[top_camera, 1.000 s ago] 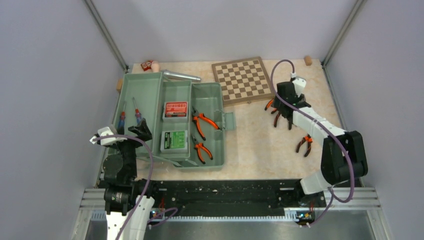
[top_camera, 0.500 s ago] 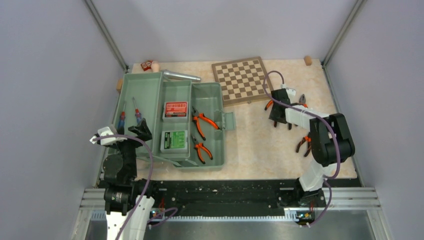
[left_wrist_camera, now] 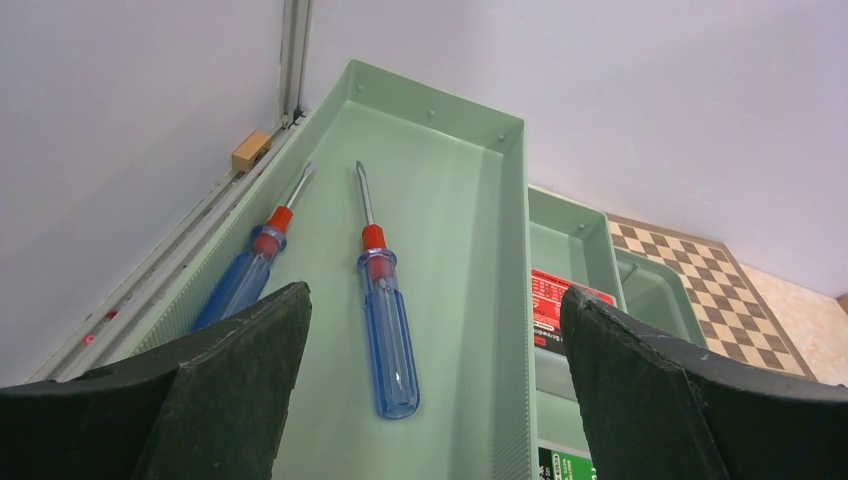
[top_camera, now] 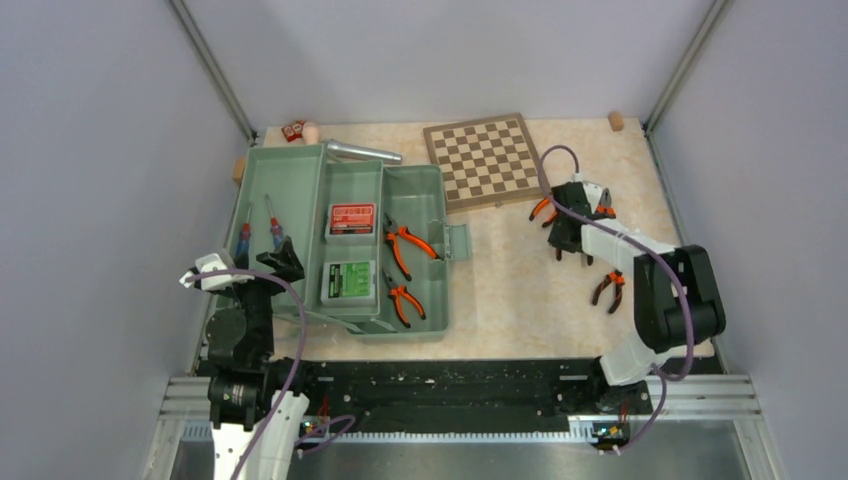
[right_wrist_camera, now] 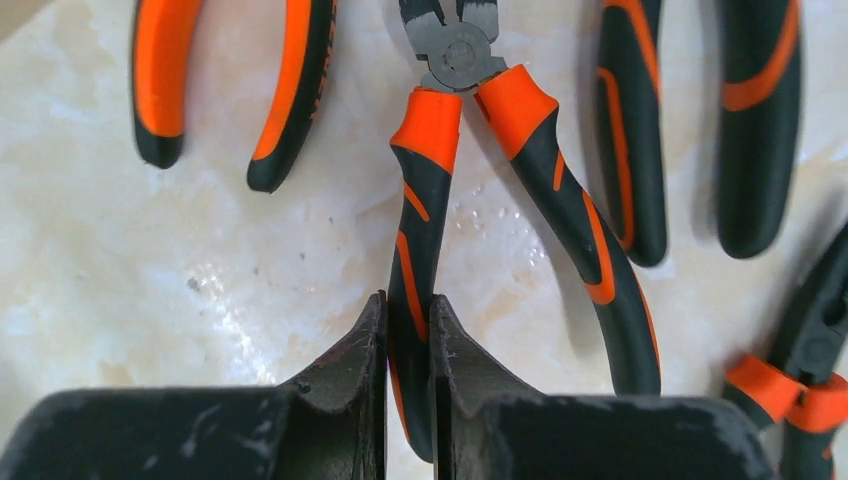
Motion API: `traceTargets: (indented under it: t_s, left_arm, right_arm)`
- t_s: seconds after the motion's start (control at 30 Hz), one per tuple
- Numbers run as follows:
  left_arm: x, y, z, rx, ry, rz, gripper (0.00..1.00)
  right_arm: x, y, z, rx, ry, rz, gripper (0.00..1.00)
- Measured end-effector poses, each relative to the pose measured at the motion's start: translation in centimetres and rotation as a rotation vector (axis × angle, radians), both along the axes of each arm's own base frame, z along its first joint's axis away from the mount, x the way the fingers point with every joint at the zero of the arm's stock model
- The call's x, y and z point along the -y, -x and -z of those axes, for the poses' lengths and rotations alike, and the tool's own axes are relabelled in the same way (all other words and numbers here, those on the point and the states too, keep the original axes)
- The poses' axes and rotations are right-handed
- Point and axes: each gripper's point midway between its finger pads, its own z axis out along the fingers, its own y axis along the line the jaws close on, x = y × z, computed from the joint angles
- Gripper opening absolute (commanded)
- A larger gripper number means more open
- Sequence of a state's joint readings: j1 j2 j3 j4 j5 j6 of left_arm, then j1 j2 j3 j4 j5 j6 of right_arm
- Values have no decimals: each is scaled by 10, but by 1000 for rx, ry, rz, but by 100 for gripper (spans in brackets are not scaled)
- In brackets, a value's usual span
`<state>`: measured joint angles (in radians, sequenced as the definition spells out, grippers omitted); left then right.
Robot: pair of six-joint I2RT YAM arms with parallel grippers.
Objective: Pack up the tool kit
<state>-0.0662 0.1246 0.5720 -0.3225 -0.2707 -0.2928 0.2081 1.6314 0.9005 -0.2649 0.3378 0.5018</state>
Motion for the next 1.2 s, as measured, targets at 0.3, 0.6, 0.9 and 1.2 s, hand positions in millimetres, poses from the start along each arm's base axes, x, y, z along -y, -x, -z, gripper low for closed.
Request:
traceTargets:
  t_s: [0.3,0.6,0.9,1.2]
  left_arm:
    - [0,0,0,0,0,0,99]
    - [0,0,0,0,0,-1,99]
    - [0,0,0,-1,0,-1,99]
    - [-1,0,0,-1,1,-5,99]
  right_arm:
    - [-6,4,-99,263,-77,-16,0]
    - [-94,29,-158,417,-166,-279,0]
    - [-227,92,-183,425,-302,-610,0]
    - [-332,154,-147,309,-360,-796,0]
